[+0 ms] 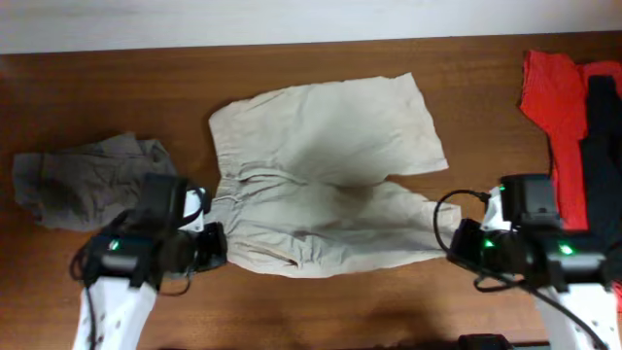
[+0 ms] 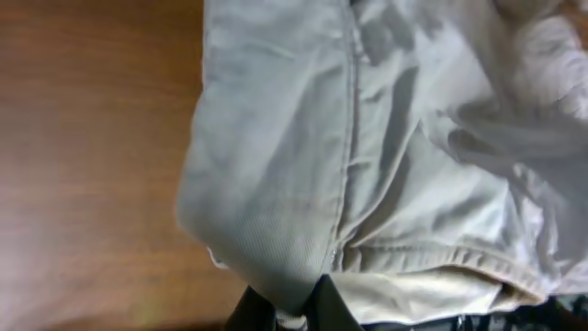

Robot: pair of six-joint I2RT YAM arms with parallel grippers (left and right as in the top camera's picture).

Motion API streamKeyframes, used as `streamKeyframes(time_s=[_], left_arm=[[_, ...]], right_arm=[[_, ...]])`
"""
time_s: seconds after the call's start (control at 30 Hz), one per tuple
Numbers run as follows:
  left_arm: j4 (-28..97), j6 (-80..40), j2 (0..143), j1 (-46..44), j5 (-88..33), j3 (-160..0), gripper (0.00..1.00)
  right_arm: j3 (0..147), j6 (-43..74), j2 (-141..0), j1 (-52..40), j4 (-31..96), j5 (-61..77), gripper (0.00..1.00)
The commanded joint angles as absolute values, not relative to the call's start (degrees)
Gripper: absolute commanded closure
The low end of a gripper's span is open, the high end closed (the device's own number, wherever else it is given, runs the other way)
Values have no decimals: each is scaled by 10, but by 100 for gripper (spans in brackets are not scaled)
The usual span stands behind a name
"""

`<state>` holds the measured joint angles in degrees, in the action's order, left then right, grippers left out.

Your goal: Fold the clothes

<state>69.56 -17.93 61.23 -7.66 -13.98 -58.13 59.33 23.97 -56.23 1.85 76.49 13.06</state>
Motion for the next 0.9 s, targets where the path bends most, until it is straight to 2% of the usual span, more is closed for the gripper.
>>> streamKeyframes(time_s=[0.0, 0.17, 0.37, 0.87], left_arm=[[739, -168, 574, -77, -117, -616, 100], [783, -166, 561, -77, -85, -664, 99], [734, -152, 587, -77, -31, -709, 100], [549, -119, 834, -76, 29, -714, 99]], right_arm=[[660, 229, -550, 19, 816, 129, 96], [766, 229, -553, 19, 907, 129, 96], [837, 229, -592, 19, 890, 122, 96], [837, 169, -936, 19, 514, 148, 96]])
